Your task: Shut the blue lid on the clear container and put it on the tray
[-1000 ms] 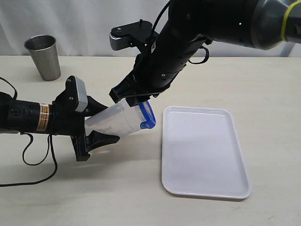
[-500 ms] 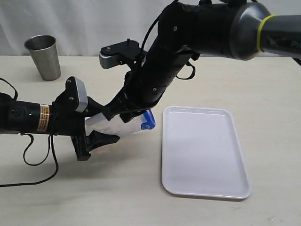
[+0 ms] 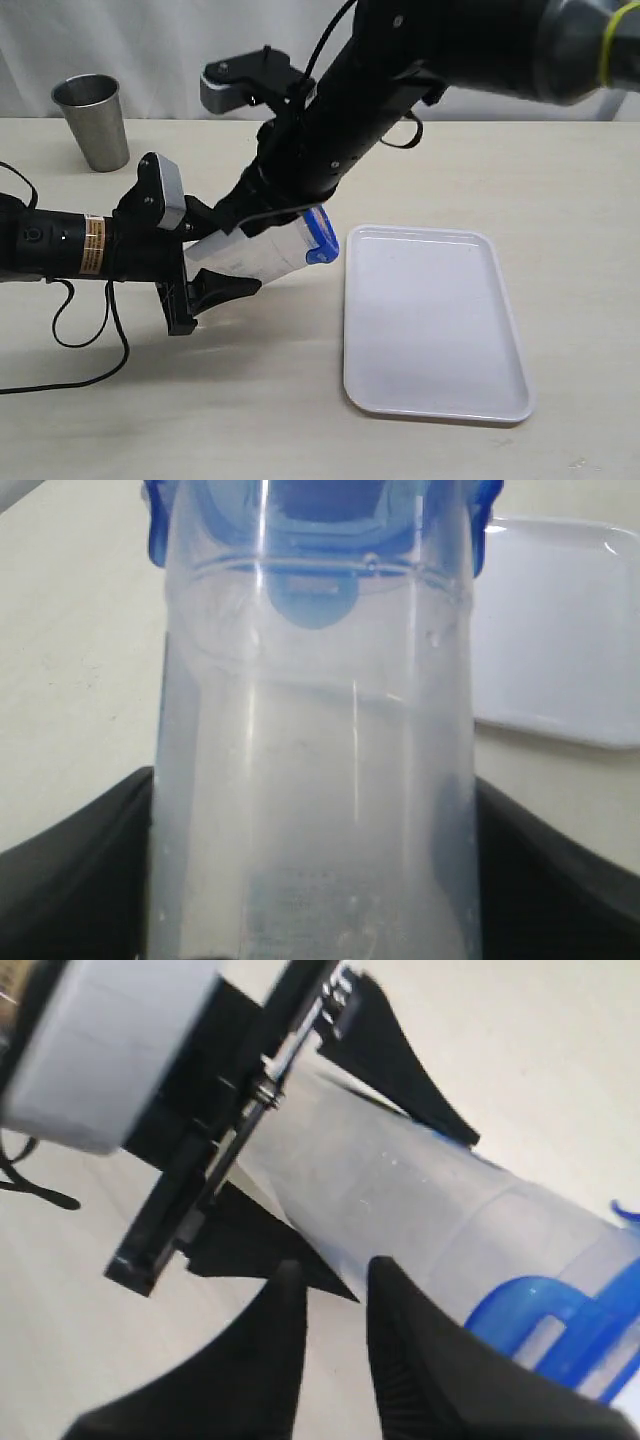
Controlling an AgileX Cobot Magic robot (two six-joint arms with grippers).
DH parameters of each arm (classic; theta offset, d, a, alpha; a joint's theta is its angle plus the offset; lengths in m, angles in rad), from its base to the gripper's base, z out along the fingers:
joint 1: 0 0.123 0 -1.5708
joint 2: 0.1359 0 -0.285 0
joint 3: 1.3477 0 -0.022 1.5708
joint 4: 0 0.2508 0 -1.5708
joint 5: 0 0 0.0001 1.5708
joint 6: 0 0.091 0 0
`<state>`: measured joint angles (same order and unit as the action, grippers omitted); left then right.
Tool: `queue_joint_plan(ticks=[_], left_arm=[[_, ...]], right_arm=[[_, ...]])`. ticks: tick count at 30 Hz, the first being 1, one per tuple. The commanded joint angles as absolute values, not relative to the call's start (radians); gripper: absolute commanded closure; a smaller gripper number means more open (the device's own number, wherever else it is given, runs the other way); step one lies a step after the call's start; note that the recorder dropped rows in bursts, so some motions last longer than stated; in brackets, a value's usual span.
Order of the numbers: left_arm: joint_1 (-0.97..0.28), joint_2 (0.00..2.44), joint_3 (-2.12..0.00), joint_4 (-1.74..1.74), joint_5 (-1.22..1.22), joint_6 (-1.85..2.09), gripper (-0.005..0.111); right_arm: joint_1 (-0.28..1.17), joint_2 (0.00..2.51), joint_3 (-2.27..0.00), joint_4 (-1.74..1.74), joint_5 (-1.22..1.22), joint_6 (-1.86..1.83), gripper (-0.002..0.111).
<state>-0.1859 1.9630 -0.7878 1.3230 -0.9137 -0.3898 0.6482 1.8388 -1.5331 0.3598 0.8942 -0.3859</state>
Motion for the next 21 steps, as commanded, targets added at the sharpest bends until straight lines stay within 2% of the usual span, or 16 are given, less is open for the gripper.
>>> queue_joint_plan(ticks=[1, 8, 14, 17, 21], left_arm=[[-0.186, 1.951, -0.793, 1.314, -0.941, -0.394, 0.107], [-0.186, 1.951, -0.793, 1.314, -0.943, -0.394, 0.107], [-0.186, 1.951, -0.793, 1.314, -0.951, -0.394, 0.107], [-0.186, 1.951, -0.793, 1.314, -0.951, -0.394, 0.107], [-0.186, 1.951, -0.793, 1.314, -0.954, -0.394, 0.107]], right_arm=[[0.639, 1.736, -1.535, 0.37, 0.888, -0.396, 0.072], [0.639, 1.728, -1.513, 0.0, 0.864, -0.025, 0.071], [0.639, 1.806, -1.498, -0.009, 0.834, -0.008, 0.059], [0.639, 1.832, -1.498, 0.0, 0.801, -0.008, 0.06], [0.639, 1.848, -1.5, 0.0, 0.792, -0.019, 0.073]])
